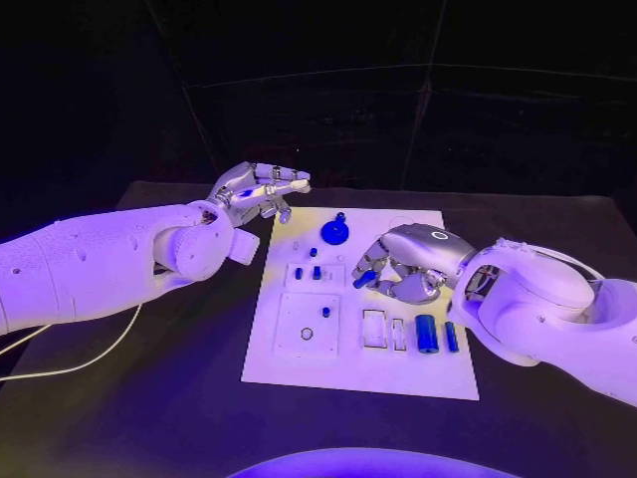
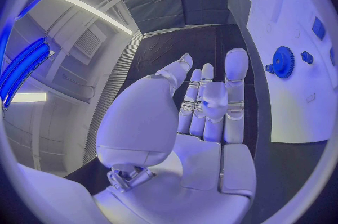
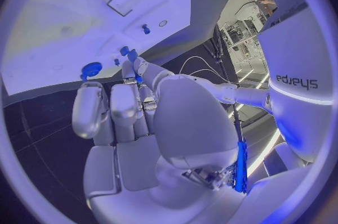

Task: Assemble the parts on the task board

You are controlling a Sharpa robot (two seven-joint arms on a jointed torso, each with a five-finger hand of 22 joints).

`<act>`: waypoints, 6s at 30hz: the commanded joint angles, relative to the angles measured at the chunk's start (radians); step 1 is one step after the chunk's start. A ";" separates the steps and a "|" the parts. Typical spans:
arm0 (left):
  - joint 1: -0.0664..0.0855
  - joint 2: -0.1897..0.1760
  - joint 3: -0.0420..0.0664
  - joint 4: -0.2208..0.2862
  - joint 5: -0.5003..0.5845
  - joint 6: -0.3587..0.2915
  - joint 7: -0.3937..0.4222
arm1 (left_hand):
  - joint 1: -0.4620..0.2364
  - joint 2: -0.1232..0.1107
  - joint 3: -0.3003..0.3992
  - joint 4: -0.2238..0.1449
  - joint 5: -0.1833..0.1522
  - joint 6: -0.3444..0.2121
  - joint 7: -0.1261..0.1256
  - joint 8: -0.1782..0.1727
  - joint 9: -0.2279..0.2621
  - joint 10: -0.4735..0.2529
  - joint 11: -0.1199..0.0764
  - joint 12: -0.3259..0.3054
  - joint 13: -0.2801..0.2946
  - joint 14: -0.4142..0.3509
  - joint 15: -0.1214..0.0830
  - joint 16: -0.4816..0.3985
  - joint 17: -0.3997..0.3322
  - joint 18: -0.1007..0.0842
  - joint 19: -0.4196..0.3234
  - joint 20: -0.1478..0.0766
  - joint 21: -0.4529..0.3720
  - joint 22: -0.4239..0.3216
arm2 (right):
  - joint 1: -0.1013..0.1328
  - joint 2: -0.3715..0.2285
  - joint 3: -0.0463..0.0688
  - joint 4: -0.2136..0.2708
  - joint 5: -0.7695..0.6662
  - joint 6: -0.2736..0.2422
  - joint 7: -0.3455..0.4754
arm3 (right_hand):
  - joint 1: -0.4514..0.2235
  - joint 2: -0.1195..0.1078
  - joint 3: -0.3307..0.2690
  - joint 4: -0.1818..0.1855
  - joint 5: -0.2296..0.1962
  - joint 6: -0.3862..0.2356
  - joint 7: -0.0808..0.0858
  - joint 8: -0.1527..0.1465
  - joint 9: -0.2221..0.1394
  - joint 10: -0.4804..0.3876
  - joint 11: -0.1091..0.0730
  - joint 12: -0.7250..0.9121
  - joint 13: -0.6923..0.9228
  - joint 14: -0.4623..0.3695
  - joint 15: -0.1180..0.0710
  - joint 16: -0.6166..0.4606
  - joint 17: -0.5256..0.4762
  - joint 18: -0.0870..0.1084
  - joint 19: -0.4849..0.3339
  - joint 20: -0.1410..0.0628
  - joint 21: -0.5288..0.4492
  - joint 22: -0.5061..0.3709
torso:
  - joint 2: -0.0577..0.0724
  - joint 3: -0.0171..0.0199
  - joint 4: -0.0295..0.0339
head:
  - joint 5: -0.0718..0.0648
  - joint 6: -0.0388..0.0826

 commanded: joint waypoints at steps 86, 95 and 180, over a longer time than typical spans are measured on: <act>0.002 0.010 0.001 0.004 0.003 0.013 0.003 | 0.006 0.011 -0.005 -0.002 0.001 -0.005 0.003 0.004 0.000 -0.007 0.002 0.009 0.002 -0.005 0.001 0.002 -0.003 0.006 -0.001 0.000 -0.006 -0.003 | -0.067 0.291 -0.079 -0.175 -0.136 0.137 -0.023 | -0.039 -0.019 -0.003 0.000 0.014 -0.004 0.009 -0.008 -0.003 -0.001 0.001 -0.022 -0.001 0.002 0.001 0.007 -0.007 -0.019 -0.004 0.005 0.003 -0.001 | 0.000 -0.0005 0.0022 | 0.039 -0.034; 0.002 0.010 0.001 0.004 0.003 0.014 0.003 | 0.006 0.011 -0.005 -0.002 0.001 -0.005 0.003 0.004 0.000 -0.007 0.002 0.009 0.002 -0.005 0.001 0.002 -0.003 0.006 -0.001 0.000 -0.006 -0.003 | -0.068 0.302 -0.079 -0.178 -0.146 0.108 -0.035 | -0.084 -0.039 -0.036 0.026 0.025 -0.016 0.011 -0.018 -0.007 -0.003 0.004 -0.036 -0.003 0.002 0.004 0.012 -0.002 -0.019 -0.006 0.008 0.002 -0.002 | 0.000 0.0001 0.0014 | 0.040 -0.036; -0.007 0.001 -0.001 -0.001 0.003 0.020 -0.001 | 0.009 0.012 -0.007 -0.003 0.001 -0.006 0.003 0.005 0.000 -0.009 0.002 0.011 0.001 -0.005 0.001 0.002 -0.005 0.006 0.000 0.000 -0.007 -0.004 | -0.042 -0.333 -0.068 0.136 0.108 -0.091 -0.374 | -0.178 -0.042 -0.662 0.337 0.124 -0.076 -0.038 0.153 0.037 0.150 -0.049 0.943 0.972 0.056 -0.036 0.241 0.406 -0.052 0.104 -0.028 0.089 0.134 | -0.010 -0.0005 -0.0250 | -0.101 0.007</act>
